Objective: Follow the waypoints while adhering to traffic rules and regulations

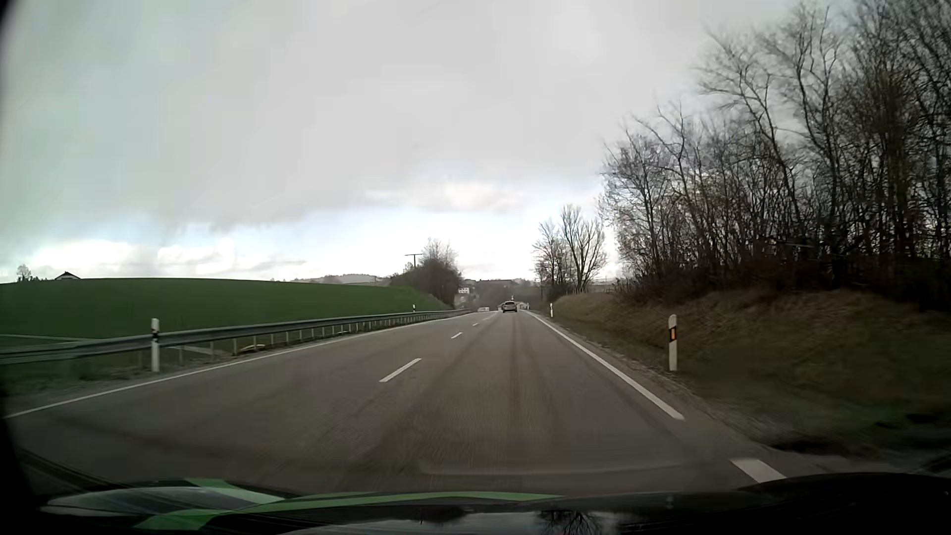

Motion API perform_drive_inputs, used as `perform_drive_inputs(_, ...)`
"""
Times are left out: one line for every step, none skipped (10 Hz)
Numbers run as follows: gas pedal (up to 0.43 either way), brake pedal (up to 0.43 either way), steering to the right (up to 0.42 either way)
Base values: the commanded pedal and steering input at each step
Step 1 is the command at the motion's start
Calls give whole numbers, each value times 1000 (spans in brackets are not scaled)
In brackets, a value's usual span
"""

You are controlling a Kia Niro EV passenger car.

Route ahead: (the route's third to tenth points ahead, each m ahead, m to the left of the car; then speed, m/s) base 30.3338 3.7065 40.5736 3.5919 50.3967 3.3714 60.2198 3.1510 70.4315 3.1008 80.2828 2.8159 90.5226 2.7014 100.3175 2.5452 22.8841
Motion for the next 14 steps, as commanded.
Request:
perform_drive_inputs(79,0,0)
perform_drive_inputs(79,0,0)
perform_drive_inputs(79,0,0)
perform_drive_inputs(79,0,0)
perform_drive_inputs(79,0,0)
perform_drive_inputs(79,0,-1)
perform_drive_inputs(67,0,-1)
perform_drive_inputs(59,0,-3)
perform_drive_inputs(59,0,-3)
perform_drive_inputs(59,0,-3)
perform_drive_inputs(47,0,-3)
perform_drive_inputs(28,0,-3)
perform_drive_inputs(8,0,-3)
perform_drive_inputs(0,0,-3)
